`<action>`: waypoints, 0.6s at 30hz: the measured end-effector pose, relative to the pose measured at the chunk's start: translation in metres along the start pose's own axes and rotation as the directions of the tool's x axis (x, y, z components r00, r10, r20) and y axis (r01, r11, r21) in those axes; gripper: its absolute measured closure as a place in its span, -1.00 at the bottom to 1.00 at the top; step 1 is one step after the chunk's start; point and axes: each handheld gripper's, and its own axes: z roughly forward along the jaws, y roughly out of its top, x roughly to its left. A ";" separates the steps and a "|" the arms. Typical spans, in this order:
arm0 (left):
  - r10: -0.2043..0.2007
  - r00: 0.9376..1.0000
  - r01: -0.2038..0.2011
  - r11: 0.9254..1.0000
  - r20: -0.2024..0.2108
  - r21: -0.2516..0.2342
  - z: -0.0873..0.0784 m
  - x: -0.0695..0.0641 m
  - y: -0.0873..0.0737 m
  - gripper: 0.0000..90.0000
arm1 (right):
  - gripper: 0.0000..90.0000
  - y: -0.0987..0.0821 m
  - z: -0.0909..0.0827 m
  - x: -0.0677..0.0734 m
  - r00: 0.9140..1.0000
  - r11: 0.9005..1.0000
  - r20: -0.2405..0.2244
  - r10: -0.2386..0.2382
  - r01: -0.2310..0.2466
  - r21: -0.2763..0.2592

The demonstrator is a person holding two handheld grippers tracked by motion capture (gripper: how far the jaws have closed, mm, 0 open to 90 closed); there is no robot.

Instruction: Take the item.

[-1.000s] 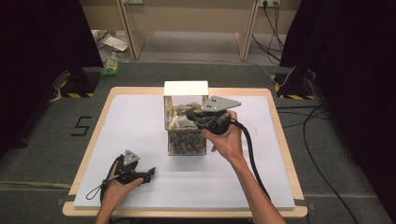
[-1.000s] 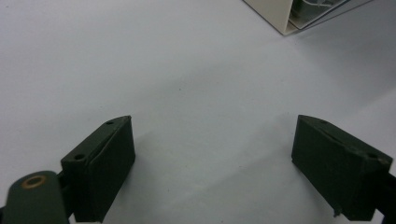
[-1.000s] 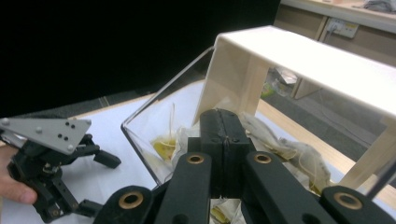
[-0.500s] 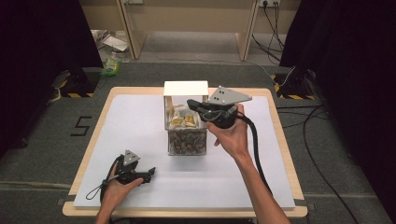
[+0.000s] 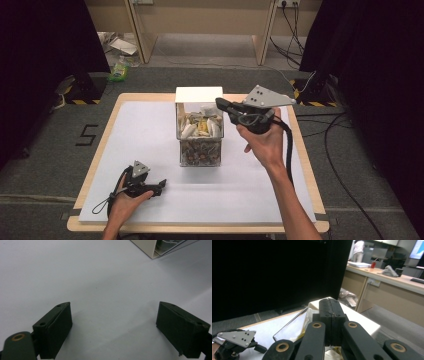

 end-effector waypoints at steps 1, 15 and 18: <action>0.000 1.000 0.000 1.000 -0.001 0.001 0.000 0.000 0.000 -0.73 | 1.00 0.001 -0.004 -0.002 1.000 1.000 0.005 0.002 -0.002 -0.006; 0.000 1.000 0.000 1.000 -0.001 0.000 0.000 0.000 0.000 -0.73 | 1.00 -0.010 -0.063 -0.041 0.991 0.999 0.129 0.039 -0.036 -0.028; 0.000 1.000 0.000 1.000 0.000 0.000 0.000 0.000 0.000 -0.73 | 1.00 -0.019 -0.073 -0.049 0.987 0.998 0.153 0.055 -0.051 -0.026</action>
